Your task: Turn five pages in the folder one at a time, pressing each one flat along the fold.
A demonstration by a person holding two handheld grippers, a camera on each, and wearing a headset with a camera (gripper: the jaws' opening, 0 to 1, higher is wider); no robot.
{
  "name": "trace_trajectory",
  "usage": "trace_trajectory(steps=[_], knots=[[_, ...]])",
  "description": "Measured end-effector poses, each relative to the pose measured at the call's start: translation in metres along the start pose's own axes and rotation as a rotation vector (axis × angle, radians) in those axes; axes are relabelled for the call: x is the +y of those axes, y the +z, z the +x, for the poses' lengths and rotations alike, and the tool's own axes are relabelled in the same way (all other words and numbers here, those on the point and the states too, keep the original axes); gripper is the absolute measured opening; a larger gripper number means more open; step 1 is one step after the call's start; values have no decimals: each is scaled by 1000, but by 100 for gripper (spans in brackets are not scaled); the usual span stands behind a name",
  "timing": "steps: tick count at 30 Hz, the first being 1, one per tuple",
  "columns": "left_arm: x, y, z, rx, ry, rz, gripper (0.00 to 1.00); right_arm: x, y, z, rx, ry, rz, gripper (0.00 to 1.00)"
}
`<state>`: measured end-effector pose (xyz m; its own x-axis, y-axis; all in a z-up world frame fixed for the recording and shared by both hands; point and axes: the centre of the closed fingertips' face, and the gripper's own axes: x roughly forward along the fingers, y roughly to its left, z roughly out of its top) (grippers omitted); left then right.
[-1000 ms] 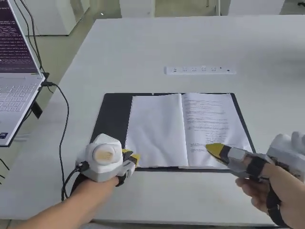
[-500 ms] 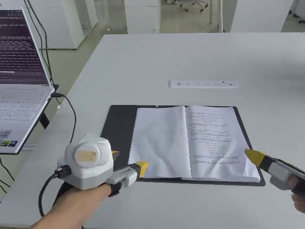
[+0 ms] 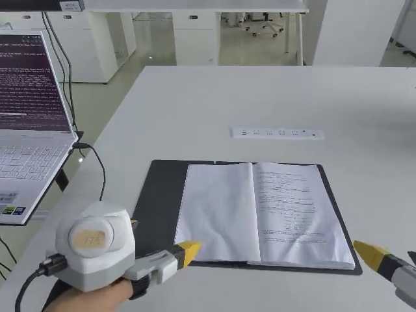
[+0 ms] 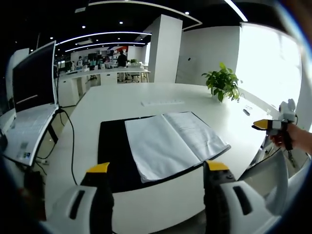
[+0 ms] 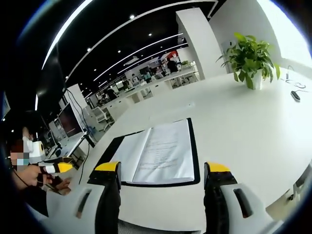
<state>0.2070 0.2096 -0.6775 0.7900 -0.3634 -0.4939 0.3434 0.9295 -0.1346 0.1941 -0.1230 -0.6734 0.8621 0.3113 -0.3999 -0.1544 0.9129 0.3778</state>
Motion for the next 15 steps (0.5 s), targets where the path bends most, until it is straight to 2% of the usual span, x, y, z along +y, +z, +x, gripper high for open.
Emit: trace_trajectory(steps=[5,15], knots=[[0,-8,-6,19,4,-10,79,3,-7,-1,21,4,-14,69],[-1,-6,-2,29,6,9,78,2,-6,4,34,18,-29,68]])
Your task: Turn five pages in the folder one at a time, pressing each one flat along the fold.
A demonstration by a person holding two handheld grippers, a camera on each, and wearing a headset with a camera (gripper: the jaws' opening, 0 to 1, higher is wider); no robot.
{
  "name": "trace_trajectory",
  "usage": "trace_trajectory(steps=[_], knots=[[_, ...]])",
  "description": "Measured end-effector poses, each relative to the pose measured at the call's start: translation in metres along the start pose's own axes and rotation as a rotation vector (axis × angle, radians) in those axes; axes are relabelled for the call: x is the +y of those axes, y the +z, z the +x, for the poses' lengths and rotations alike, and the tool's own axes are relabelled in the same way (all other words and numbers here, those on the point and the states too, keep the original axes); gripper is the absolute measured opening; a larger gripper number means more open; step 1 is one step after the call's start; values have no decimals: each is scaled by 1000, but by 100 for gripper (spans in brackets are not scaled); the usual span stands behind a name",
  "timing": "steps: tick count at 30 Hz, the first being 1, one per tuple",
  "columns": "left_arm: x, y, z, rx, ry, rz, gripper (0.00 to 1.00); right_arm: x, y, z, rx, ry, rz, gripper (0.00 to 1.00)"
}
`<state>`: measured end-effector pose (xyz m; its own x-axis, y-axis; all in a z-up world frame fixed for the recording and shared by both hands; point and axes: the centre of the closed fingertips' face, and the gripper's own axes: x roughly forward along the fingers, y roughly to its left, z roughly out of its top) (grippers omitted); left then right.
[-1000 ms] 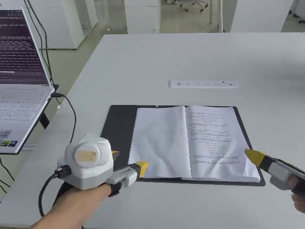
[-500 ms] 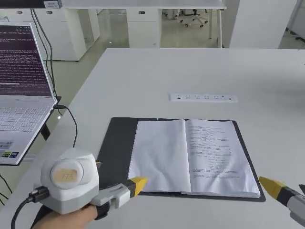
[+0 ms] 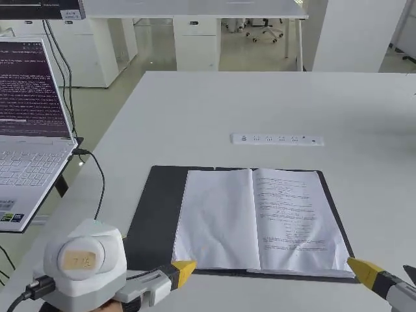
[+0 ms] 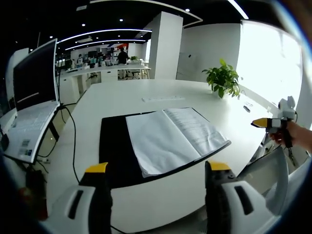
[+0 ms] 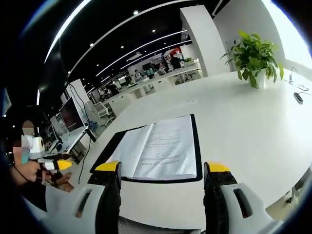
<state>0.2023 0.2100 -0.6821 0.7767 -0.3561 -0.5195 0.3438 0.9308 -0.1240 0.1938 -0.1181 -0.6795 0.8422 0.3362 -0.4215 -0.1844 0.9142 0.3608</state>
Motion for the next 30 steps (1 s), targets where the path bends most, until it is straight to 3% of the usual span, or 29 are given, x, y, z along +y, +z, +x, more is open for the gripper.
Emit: trace_trajectory(steps=[8,17,26,30], knots=[[-8,4,20,5,-20,27,77,-8,-8,0,17,-13,12,67],[-26,6,44,20,-53,57,76,-12,-15,5,39,-10,15,66],[-54,0,71,45,-112,110,75,-17,-22,20,60,2,19,65],[-73,-5,89,63,-156,147,74,-20,-22,23,72,6,2,65]])
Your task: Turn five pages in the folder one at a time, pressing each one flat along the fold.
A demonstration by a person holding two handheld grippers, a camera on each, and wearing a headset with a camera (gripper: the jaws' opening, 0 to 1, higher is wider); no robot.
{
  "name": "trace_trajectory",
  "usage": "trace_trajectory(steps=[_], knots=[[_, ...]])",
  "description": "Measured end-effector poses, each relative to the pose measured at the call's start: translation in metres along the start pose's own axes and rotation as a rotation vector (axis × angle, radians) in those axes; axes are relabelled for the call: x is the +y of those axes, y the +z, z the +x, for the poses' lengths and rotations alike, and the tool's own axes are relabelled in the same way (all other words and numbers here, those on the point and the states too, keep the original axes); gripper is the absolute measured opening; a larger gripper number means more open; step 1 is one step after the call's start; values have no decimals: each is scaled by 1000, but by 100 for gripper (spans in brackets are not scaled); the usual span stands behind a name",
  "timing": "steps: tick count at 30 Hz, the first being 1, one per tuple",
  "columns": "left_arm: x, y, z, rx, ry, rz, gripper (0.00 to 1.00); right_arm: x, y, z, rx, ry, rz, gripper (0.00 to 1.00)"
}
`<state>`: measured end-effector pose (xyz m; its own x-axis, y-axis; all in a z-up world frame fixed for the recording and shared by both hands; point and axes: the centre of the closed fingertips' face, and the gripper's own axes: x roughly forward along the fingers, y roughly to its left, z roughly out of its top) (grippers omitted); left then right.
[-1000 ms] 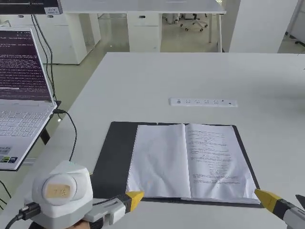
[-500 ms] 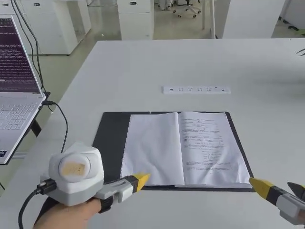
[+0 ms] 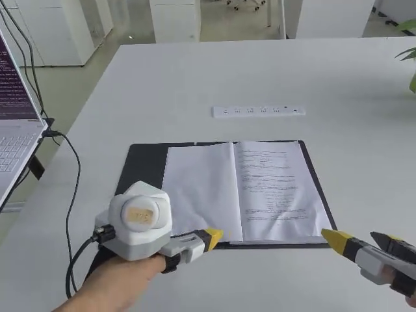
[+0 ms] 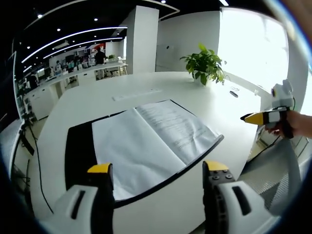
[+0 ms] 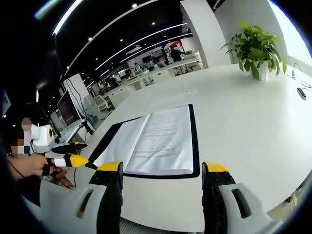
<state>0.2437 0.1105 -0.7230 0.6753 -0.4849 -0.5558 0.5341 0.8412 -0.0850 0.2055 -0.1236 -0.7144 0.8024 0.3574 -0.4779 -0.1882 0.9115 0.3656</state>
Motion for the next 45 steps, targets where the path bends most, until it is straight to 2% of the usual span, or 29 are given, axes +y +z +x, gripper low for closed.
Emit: trace_trajectory(steps=[4,10,19,27,32,35,41,43,45], knots=[[-21,2,23,7,-45,53,72,-3,-1,4,7,8,3,65],[-49,4,58,5,-101,93,69,-3,-9,11,42,20,-9,64],[-77,8,98,-8,-143,139,64,-15,-18,23,69,24,-15,63],[-91,5,123,-7,-157,160,60,-20,-22,27,71,37,-14,60],[-93,6,138,-18,-138,162,57,-21,-24,32,66,54,3,58],[-97,8,147,-40,-134,160,54,-23,-26,35,66,67,3,56],[-104,2,161,-49,-124,165,46,-23,-24,38,57,86,20,54],[-104,-2,164,-43,-108,190,45,-23,-24,38,55,88,21,54],[-104,-2,164,-56,-98,192,44,-22,-23,39,54,93,25,53]])
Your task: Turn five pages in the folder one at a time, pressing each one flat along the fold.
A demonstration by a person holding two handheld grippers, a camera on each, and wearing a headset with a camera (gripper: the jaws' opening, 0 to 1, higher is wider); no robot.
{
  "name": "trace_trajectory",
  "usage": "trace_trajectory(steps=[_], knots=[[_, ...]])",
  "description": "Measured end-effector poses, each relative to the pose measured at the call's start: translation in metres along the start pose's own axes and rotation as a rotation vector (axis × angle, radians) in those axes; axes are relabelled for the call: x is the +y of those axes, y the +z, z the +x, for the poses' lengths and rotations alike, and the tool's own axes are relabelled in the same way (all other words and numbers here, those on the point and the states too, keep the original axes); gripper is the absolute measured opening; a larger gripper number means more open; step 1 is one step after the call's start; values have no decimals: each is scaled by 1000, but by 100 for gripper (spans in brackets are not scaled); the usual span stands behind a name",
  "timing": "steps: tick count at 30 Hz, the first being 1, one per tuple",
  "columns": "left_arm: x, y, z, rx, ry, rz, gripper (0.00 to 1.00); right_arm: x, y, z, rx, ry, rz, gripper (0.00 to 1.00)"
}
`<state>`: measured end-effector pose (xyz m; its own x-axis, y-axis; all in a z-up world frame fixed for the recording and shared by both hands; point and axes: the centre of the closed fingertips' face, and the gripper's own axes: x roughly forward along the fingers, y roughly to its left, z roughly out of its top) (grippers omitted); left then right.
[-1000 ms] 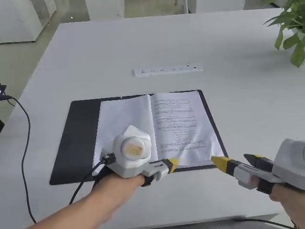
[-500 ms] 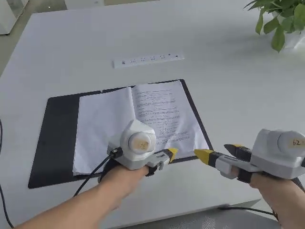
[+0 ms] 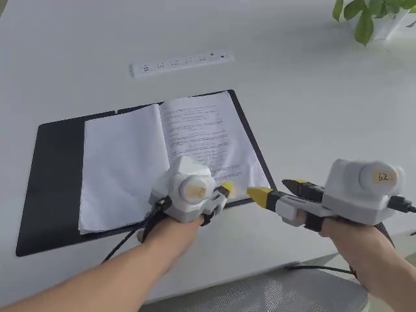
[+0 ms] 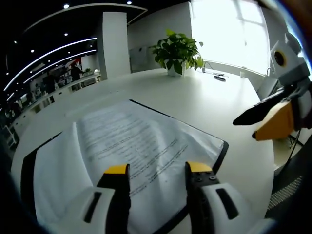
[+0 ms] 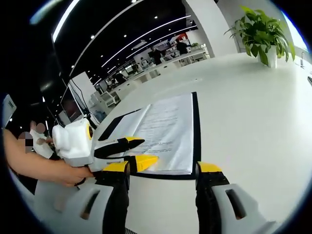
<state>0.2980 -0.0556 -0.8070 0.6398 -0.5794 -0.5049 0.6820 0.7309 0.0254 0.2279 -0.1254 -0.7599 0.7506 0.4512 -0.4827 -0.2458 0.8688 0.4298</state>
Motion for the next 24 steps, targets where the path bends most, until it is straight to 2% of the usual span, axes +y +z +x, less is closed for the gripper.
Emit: trace_trajectory(steps=[5,12,18,19,20,21,22,24], knots=[[2,0,0,-8,1,-7,43,-1,1,1,-7,2,-1,51],[0,-2,2,-27,-23,-8,33,-5,-6,3,10,2,8,50],[2,-2,2,-30,-11,-27,27,-5,-5,3,-6,-1,21,50],[5,-2,2,-33,2,-26,23,-5,-5,3,-5,0,22,50],[12,-1,2,-36,28,-24,14,-5,-5,4,-4,1,23,50],[8,-6,1,-10,0,-51,12,-5,-4,4,-7,3,23,50],[10,-3,1,-23,15,23,12,-4,-4,4,-8,5,23,50],[11,-3,1,-20,12,-10,12,-4,-3,5,-9,6,20,50]])
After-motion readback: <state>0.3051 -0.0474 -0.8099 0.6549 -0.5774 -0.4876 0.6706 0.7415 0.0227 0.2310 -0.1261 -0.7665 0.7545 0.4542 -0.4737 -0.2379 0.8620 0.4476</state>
